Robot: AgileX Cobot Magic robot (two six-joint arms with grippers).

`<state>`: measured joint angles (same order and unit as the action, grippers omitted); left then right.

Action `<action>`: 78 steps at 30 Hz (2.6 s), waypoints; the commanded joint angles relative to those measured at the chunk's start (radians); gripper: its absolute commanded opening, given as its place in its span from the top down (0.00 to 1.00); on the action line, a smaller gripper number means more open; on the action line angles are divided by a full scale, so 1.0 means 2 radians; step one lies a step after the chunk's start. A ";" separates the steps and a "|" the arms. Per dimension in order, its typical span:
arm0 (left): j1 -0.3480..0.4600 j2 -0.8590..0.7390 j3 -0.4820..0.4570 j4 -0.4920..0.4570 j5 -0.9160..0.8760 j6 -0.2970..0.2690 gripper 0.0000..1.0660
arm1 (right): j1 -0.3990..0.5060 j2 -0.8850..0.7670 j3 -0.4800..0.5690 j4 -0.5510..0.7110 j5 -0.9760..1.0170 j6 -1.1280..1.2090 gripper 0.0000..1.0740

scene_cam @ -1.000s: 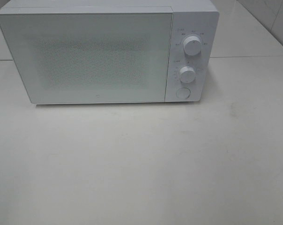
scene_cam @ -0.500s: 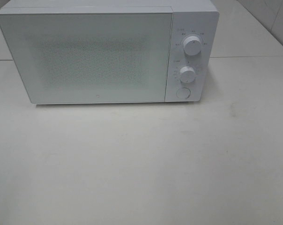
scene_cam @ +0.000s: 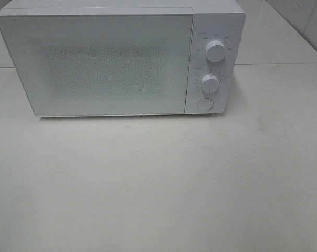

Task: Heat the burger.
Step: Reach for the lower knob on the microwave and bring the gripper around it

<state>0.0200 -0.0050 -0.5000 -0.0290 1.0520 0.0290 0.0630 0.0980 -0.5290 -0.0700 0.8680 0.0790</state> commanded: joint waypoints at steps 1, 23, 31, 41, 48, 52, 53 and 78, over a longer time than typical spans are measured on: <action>0.001 -0.013 0.002 -0.003 -0.007 -0.003 0.08 | -0.001 0.029 0.000 0.001 -0.024 0.004 0.31; 0.001 -0.013 0.002 -0.003 -0.007 -0.003 0.08 | -0.001 0.256 0.070 0.002 -0.286 0.004 0.31; 0.001 -0.013 0.002 -0.003 -0.007 -0.003 0.08 | -0.001 0.358 0.073 0.002 -0.404 0.004 0.31; 0.001 -0.013 0.002 -0.003 -0.007 -0.003 0.08 | -0.001 0.440 0.073 0.002 -0.522 0.004 0.31; 0.001 -0.013 0.002 -0.003 -0.007 -0.003 0.08 | -0.001 0.495 0.073 0.002 -0.635 0.004 0.31; 0.001 -0.013 0.002 -0.003 -0.007 -0.003 0.08 | -0.001 0.529 0.073 0.002 -0.695 0.001 0.31; 0.001 -0.013 0.002 -0.003 -0.007 -0.003 0.08 | -0.001 0.545 0.073 0.003 -0.719 -0.003 0.31; 0.001 -0.013 0.002 -0.003 -0.007 -0.003 0.08 | 0.242 0.727 0.100 0.319 -1.016 -0.164 0.31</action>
<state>0.0200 -0.0050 -0.5000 -0.0290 1.0520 0.0290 0.5080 1.5280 -0.3310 0.5090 -1.1000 -0.2400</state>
